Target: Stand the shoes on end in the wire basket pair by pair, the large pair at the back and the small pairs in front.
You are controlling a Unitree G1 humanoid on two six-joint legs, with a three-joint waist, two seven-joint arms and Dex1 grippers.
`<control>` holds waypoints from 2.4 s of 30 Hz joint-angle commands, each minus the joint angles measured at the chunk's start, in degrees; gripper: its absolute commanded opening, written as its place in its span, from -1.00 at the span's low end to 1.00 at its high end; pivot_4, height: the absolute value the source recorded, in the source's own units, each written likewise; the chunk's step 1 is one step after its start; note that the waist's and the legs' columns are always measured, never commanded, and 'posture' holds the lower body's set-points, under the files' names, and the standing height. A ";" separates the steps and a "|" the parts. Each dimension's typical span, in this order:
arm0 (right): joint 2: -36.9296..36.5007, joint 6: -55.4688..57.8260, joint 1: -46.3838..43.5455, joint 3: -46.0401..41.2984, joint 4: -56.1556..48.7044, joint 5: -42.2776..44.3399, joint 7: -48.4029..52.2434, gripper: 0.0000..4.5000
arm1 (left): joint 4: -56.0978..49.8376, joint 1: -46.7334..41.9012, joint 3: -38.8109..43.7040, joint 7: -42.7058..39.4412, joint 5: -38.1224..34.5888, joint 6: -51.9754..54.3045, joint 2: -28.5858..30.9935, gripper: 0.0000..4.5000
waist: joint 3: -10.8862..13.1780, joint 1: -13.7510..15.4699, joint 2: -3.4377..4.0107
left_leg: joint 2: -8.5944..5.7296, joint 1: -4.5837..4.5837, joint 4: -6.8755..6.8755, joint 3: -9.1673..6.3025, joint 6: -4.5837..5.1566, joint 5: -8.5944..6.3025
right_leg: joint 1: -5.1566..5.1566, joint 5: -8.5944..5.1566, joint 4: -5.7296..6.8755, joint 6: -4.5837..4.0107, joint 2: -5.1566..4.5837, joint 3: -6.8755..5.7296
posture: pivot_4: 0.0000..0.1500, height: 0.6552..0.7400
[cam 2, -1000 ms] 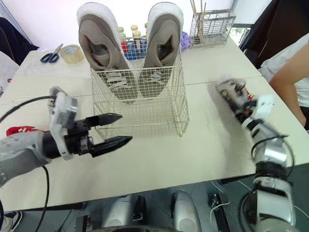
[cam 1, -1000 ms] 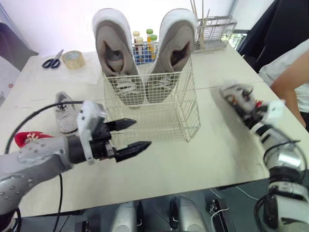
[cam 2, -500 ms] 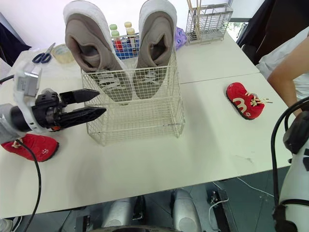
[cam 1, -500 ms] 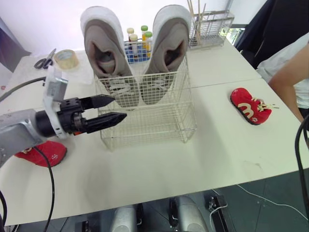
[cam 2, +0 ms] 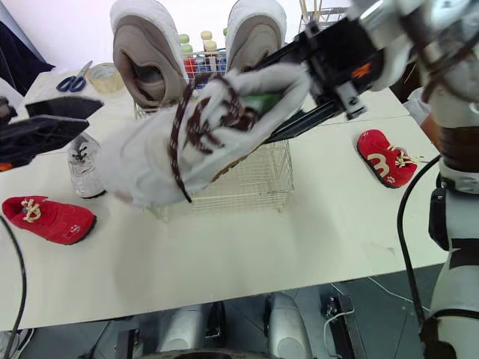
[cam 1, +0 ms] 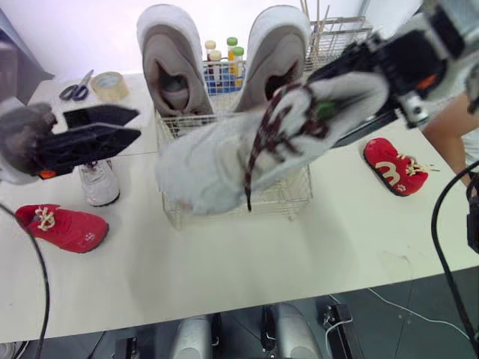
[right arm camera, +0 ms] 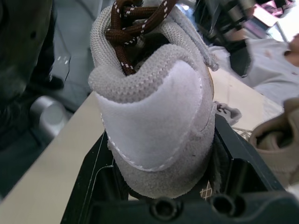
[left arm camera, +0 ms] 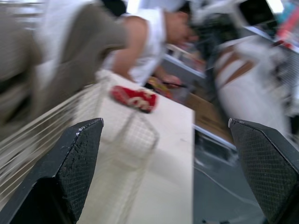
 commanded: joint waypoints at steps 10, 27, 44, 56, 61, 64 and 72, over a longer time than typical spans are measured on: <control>0.86 -17.29 -8.28 14.56 5.88 2.29 0.15 -0.21 | 1.73 -15.80 -17.39 -10.90 7.39 7.16 -10.20 1.00 | 0.01 -0.19 -0.05 | 0.00 -0.20 0.18 0.00 -0.03 0.03 | -0.21 0.00 0.08 0.00 0.08 0.00 | 1.00 1.00; -0.25 -19.03 -9.01 16.73 4.57 1.45 0.15 -0.21 | 3.09 -18.87 -23.20 -25.20 20.58 8.66 -16.77 -0.39 | 0.03 -0.03 -0.08 | 0.03 -0.31 0.75 -0.11 0.11 -0.05 | -0.19 0.01 0.45 0.01 0.06 -0.01 | 1.00 1.00; -5.72 27.84 11.61 -18.42 12.71 12.23 -21.19 0.98 | -4.60 -4.56 -3.90 8.10 -1.40 0.46 -26.17 -0.88 | -0.04 0.99 -0.29 | 0.00 -0.29 0.83 -0.23 0.12 -0.05 | -0.09 0.01 0.57 0.01 -0.23 -0.01 | 1.00 1.00; 13.87 40.34 31.46 -34.29 -12.75 65.14 -73.74 0.98 | -6.12 -3.96 -4.13 16.29 -2.92 -9.33 -32.14 -0.88 | -0.07 1.41 -0.31 | 0.01 -0.16 0.88 -0.23 0.05 0.03 | 0.01 0.02 0.79 -0.01 -0.09 -0.01 | 1.00 1.00; 13.68 40.38 30.73 -33.98 -14.75 67.21 -76.73 0.98 | -7.02 -3.79 -4.92 16.22 -2.96 -9.80 -32.18 -0.88 | -0.13 1.32 -0.40 | 0.01 -0.19 0.88 -0.23 0.11 0.00 | 0.01 0.02 0.73 -0.01 -0.07 -0.02 | 1.00 1.00; 13.85 40.69 29.32 -33.32 -14.23 66.63 -76.62 0.98 | -7.91 -3.41 -5.82 15.89 -2.38 -9.72 -32.54 -0.88 | -0.13 1.31 -0.40 | 0.01 -0.18 0.88 -0.23 0.11 0.00 | 0.01 0.02 0.74 -0.01 -0.03 -0.01 | 1.00 1.00; 15.27 42.01 26.12 -30.90 -14.04 64.28 -73.87 0.98 | -8.25 -2.81 -7.66 14.27 0.27 -10.30 -33.35 -0.88 | -0.13 1.33 -0.40 | 0.01 -0.18 0.88 -0.24 0.11 0.00 | 0.00 0.02 0.73 -0.01 0.00 -0.01 | 1.00 1.00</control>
